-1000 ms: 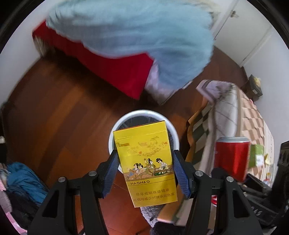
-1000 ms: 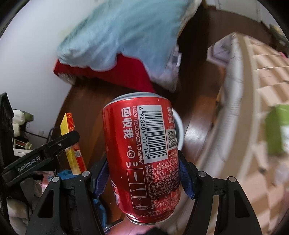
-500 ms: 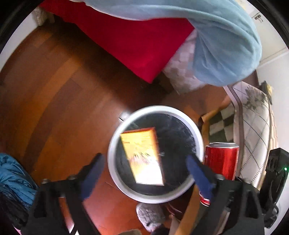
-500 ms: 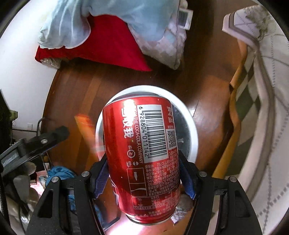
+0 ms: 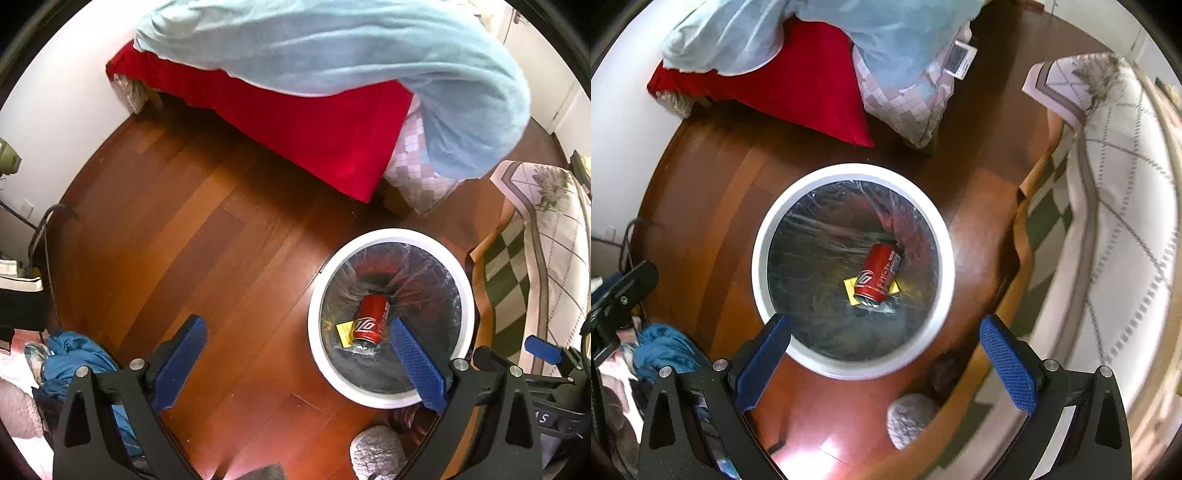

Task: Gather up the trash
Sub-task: 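Open both tools to drop the can and cigarette pack into the bin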

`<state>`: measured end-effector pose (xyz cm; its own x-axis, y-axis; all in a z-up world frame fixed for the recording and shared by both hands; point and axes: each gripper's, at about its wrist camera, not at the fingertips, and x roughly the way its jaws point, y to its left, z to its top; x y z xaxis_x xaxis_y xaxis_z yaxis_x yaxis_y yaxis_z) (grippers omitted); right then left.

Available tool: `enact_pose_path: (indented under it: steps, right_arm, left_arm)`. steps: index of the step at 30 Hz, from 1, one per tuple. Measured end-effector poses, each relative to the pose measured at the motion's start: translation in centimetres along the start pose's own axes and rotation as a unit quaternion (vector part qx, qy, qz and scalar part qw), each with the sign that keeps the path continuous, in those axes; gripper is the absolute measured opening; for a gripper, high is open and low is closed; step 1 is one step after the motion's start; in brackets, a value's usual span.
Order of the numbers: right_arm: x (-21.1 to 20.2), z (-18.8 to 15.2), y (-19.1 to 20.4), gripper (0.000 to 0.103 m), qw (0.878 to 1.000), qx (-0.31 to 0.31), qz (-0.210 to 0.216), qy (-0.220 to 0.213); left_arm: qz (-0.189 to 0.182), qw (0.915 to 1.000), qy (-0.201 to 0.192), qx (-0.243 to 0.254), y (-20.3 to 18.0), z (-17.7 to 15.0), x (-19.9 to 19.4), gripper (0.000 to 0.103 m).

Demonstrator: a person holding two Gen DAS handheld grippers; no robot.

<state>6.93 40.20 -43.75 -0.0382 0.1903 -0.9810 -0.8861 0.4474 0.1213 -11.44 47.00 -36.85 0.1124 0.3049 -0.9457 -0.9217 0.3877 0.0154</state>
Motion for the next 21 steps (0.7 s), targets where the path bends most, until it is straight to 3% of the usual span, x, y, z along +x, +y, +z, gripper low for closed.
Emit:
enact_pose_path:
  steps: [6,14,21]
  right_arm:
    - [-4.5,-2.6,0.4,0.103,0.999,-0.020,-0.016,-0.029]
    - [-12.6,-6.3,0.7,0.103,0.996,-0.034,0.015,-0.076]
    - [-21.1,-10.1,-0.9,0.103,0.989,-0.020,0.050,-0.140]
  left_arm:
    - [0.002,0.9997,-0.024,0.008,-0.1,-2.0,-4.0,0.101]
    - [-0.013,0.9978,-0.064,0.004,0.1,-3.6,-11.3,0.101]
    - [-0.002,0.9927,-0.120,0.015,-0.7,-5.7,-19.2,0.101]
